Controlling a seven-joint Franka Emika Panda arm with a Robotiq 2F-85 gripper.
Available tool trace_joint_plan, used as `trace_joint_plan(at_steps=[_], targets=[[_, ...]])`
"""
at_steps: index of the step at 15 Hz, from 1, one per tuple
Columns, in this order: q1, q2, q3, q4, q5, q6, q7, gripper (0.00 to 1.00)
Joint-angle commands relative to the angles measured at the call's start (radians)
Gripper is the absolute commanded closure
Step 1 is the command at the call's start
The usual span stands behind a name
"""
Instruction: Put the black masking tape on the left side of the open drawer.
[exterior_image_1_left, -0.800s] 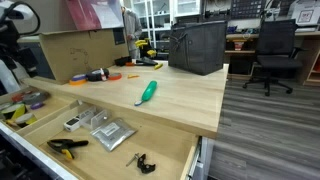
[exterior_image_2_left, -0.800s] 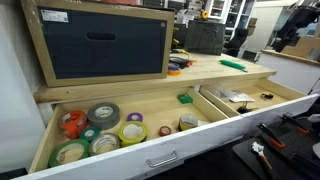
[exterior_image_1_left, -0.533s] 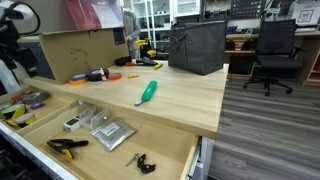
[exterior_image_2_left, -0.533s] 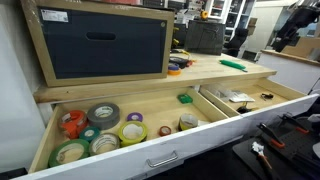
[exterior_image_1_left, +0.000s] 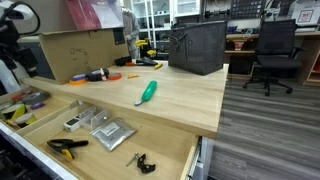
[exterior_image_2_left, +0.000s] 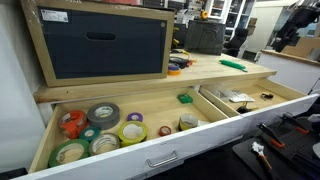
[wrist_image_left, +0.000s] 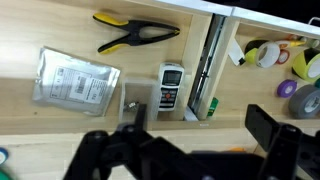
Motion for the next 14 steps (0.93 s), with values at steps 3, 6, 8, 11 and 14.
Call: trace_joint_plan(at_steps=[3, 6, 8, 11, 14], targets=[[-0.020, 0.004, 0.018, 0.002, 0.014, -0.004, -0.011, 0.00], [-0.020, 0.005, 0.022, 0.007, 0.013, -0.004, -0.009, 0.00], [-0.018, 0.020, 0.035, 0.026, 0.008, -0.006, 0.002, 0.00], [-0.002, 0.074, 0.061, 0.079, 0.006, 0.001, 0.013, 0.00], [0.010, 0.140, 0.099, 0.148, 0.003, 0.006, 0.026, 0.00]])
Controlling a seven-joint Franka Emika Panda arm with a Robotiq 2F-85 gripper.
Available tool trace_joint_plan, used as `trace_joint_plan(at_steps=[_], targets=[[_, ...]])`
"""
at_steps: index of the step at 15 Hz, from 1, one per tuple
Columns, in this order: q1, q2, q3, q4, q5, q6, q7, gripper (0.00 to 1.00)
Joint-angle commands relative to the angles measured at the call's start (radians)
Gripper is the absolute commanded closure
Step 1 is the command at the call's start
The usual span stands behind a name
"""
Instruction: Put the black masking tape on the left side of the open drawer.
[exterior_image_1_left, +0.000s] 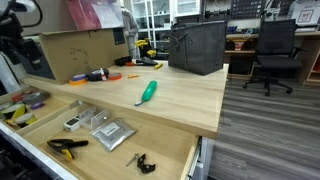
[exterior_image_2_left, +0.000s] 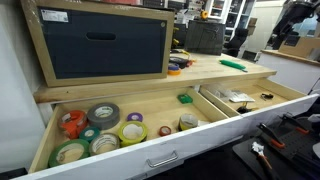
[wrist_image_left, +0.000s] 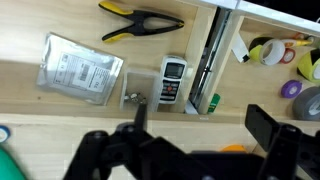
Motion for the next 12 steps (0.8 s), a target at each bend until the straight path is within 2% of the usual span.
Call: trace_joint_plan(at_steps=[1, 12], targets=[[0.011, 0.123, 0.054, 0.114, 0.001, 0.004, 0.029, 0.00], [0.003, 0.498, 0.182, 0.506, -0.034, -0.026, 0.108, 0.00]])
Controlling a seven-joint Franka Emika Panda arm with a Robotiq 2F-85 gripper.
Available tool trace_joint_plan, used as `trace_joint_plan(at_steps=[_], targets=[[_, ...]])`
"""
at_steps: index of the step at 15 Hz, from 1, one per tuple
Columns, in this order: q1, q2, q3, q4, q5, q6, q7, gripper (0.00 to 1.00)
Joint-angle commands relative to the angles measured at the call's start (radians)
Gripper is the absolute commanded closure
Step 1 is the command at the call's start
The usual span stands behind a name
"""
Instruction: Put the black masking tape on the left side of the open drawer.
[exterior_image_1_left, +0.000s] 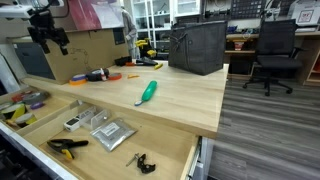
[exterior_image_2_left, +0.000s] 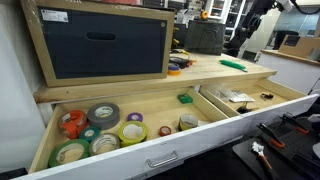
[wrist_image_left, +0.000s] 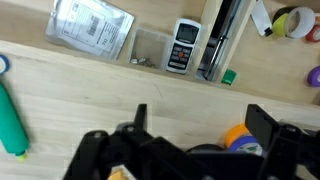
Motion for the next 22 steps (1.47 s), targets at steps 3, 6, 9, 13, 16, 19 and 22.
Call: trace_joint_plan(at_steps=[3, 6, 9, 13, 16, 19, 22], targets=[[-0.004, 0.206, 0.054, 0.235, -0.041, -0.032, 0.039, 0.00], [-0.002, 0.295, 0.082, 0.336, -0.052, -0.037, 0.057, 0.00], [0.003, 0.393, 0.111, 0.451, -0.062, -0.044, 0.072, 0.00], [0.009, 0.521, 0.140, 0.597, -0.101, -0.060, 0.077, 0.00], [0.016, 0.612, 0.154, 0.698, -0.132, -0.080, 0.076, 0.00], [0.033, 0.695, 0.163, 0.791, -0.161, -0.103, 0.064, 0.00], [0.048, 0.764, 0.181, 0.871, -0.190, -0.125, 0.028, 0.00]])
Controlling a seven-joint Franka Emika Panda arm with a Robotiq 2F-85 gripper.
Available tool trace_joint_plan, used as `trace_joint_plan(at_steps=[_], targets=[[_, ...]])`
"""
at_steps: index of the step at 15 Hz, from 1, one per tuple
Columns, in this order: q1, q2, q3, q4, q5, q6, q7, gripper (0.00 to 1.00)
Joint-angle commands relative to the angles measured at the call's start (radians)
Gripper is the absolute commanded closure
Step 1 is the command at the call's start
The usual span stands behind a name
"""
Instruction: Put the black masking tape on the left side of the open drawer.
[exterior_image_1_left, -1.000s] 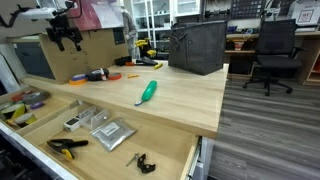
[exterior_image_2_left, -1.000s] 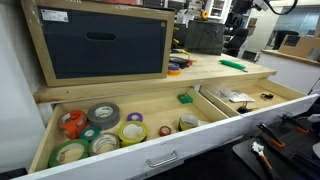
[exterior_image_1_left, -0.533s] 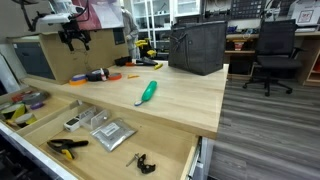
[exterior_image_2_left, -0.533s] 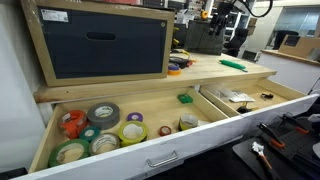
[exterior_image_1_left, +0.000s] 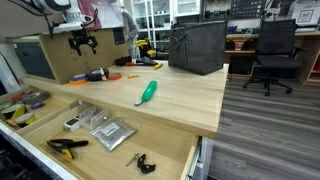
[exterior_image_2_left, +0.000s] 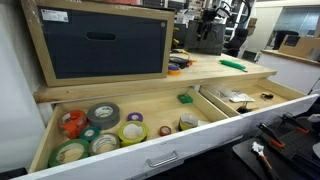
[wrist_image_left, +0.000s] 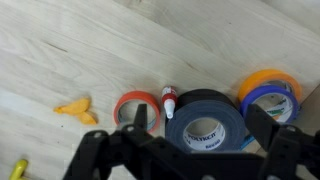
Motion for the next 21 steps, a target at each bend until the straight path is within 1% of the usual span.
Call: trace_joint_plan(at_steps=[1, 5, 11, 15, 21], targets=[[0.020, 0.096, 0.023, 0.144, -0.045, -0.072, -0.041, 0.00], [0.036, 0.171, 0.045, 0.238, -0.073, -0.092, -0.119, 0.00], [0.041, 0.275, 0.047, 0.338, -0.108, -0.084, -0.219, 0.00], [0.043, 0.340, 0.058, 0.383, -0.121, -0.076, -0.289, 0.00], [0.056, 0.400, 0.095, 0.427, -0.115, -0.062, -0.459, 0.00]])
